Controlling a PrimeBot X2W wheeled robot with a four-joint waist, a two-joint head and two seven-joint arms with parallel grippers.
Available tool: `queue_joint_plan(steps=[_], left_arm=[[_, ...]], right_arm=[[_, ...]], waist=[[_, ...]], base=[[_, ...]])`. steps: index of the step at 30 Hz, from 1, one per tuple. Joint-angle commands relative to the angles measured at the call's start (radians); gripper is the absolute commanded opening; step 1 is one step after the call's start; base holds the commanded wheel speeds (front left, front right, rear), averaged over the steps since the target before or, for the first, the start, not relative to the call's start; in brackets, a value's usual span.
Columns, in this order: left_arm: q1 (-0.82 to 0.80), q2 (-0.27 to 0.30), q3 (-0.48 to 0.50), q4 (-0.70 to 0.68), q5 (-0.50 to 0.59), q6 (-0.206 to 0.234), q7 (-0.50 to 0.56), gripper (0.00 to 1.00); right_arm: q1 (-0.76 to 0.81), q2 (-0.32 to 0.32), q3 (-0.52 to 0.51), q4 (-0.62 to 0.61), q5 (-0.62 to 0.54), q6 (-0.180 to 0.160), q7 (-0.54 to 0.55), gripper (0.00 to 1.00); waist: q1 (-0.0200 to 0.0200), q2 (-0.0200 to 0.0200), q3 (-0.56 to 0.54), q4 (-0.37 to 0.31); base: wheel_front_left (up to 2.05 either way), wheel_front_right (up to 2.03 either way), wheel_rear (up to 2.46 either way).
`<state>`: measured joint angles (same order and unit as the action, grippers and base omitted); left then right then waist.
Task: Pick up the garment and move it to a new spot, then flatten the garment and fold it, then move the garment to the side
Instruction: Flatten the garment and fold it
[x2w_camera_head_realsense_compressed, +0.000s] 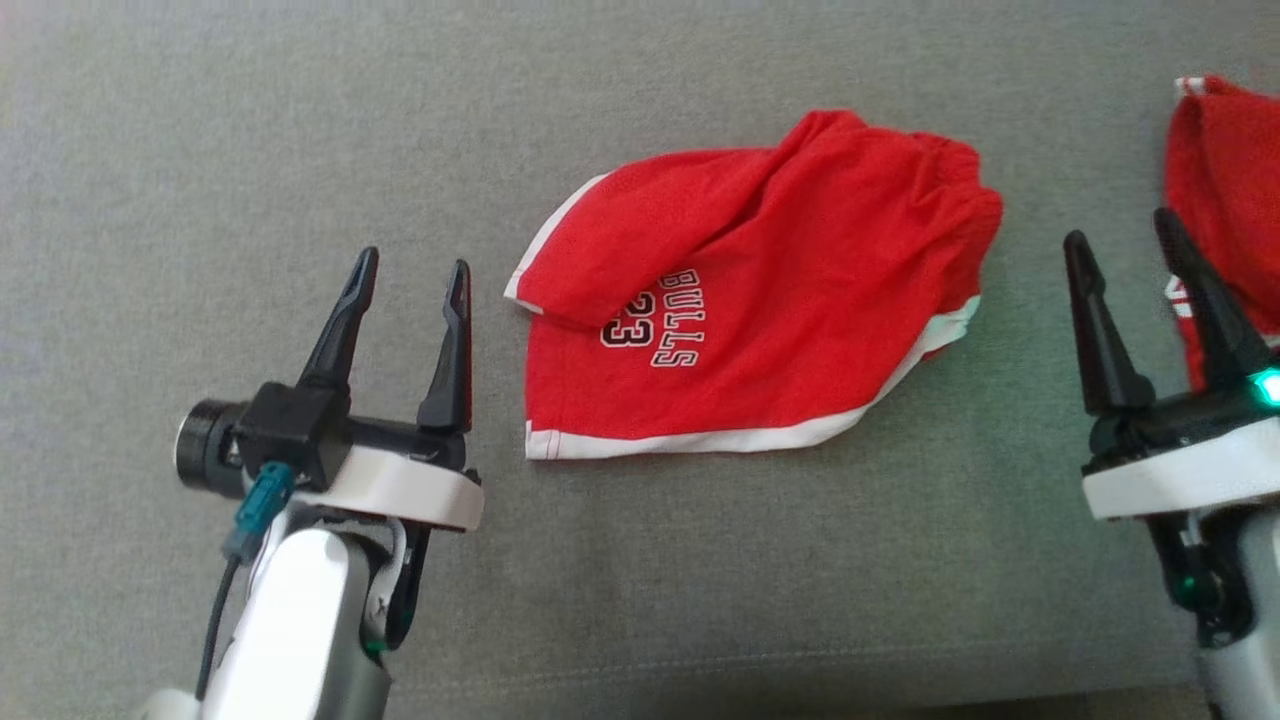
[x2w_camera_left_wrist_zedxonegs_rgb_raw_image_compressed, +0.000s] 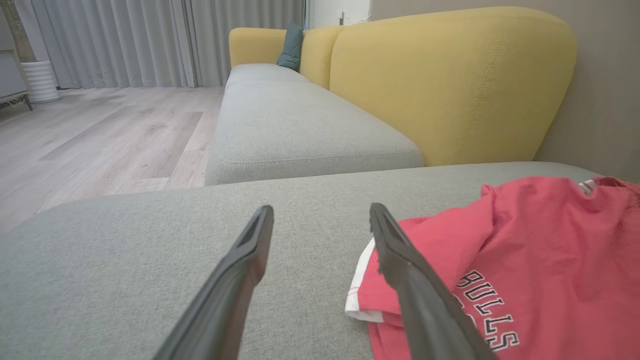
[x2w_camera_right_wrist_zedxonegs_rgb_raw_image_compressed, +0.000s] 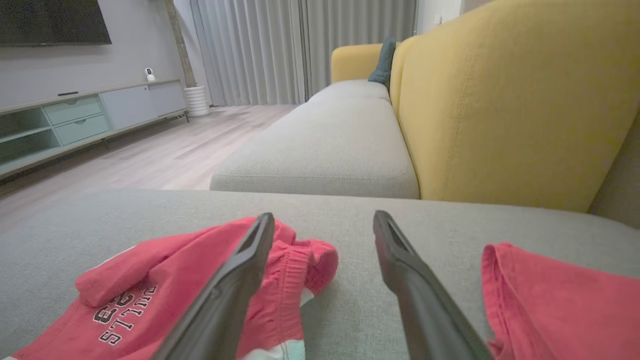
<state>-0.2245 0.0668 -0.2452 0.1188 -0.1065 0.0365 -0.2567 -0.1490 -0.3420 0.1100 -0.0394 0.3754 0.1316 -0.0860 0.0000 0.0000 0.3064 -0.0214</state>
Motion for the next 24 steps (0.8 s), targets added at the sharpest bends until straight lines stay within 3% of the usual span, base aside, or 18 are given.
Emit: queue_joint_plan(steps=[1, 10, 24], left_arm=[[-0.001, 0.02, 0.036, -0.034, 0.011, 0.007, -0.005, 1.0], [0.075, 0.028, 0.042, -0.043, 0.004, 0.015, -0.005, 1.0], [0.097, 0.028, 0.028, -0.049, 0.001, 0.022, -0.005, 1.0]], right_arm=[[0.02, -0.003, 0.011, -0.037, -0.011, -0.001, -0.009, 1.0], [0.124, 0.048, 0.025, -0.055, -0.078, -0.001, 0.005, 1.0], [0.117, 0.065, 0.021, -0.061, -0.074, -0.001, 0.006, 1.0]], waist=[[0.0, 0.0, -0.016, -0.012], [0.0, 0.0, -0.069, -0.025], [0.0, 0.0, -0.071, -0.02]], base=[[0.0, 0.0, 0.0], [0.0, 0.0, 0.0], [0.0, 0.0, 0.0]])
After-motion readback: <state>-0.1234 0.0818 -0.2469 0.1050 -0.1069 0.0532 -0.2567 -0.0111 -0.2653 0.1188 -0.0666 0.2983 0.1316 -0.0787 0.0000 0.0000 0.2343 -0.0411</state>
